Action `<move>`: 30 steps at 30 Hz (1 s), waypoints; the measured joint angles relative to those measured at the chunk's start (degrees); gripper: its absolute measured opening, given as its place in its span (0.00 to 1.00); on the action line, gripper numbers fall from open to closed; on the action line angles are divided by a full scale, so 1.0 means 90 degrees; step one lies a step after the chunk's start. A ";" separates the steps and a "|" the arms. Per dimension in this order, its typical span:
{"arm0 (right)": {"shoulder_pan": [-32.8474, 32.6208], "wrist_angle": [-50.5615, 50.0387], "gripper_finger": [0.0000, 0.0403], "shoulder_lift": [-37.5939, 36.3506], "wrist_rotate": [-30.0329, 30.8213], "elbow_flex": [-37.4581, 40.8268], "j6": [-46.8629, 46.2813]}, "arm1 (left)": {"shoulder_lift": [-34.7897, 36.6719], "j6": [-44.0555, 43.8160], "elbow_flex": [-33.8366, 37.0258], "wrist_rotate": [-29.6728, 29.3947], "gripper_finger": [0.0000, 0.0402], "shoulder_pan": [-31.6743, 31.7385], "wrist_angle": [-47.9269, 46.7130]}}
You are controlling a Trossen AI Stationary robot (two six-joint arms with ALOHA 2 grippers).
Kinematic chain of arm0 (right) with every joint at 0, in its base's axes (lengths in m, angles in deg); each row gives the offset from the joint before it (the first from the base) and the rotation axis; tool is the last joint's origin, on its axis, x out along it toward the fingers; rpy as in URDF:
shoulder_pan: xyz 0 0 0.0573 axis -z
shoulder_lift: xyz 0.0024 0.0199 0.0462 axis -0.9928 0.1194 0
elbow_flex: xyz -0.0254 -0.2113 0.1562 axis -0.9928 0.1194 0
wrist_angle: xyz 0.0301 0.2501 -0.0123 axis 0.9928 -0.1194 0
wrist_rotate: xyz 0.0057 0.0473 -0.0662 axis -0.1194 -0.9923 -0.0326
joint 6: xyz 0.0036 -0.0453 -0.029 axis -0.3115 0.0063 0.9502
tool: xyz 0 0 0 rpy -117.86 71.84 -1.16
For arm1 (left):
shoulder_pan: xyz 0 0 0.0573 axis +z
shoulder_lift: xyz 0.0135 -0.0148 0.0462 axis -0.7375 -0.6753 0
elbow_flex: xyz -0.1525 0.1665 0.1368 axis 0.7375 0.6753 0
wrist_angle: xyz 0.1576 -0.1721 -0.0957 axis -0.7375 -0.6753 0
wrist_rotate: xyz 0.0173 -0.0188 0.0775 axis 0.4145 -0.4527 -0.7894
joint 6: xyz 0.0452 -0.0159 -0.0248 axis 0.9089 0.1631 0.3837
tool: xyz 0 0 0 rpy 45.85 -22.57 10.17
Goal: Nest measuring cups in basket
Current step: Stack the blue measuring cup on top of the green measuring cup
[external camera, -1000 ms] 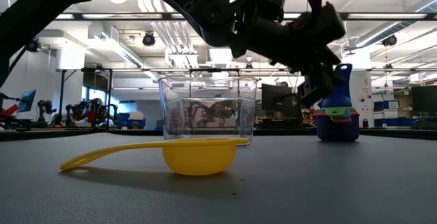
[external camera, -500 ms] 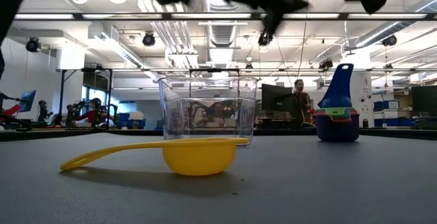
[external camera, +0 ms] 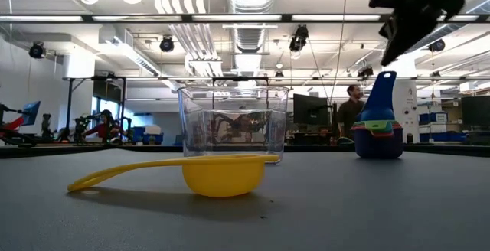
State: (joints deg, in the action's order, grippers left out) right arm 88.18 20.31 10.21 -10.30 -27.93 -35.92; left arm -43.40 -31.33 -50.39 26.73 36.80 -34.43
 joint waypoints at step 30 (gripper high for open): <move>-0.1706 -0.2614 0.02 0.2044 0.1954 -0.2547 -0.2056 | 0.2668 0.0553 0.1583 -0.0166 0.40 0.0004 0.0092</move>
State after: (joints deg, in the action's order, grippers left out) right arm 72.83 -3.21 28.60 7.29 -50.85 -54.42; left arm -19.39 -26.36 -36.14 25.23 36.84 -33.60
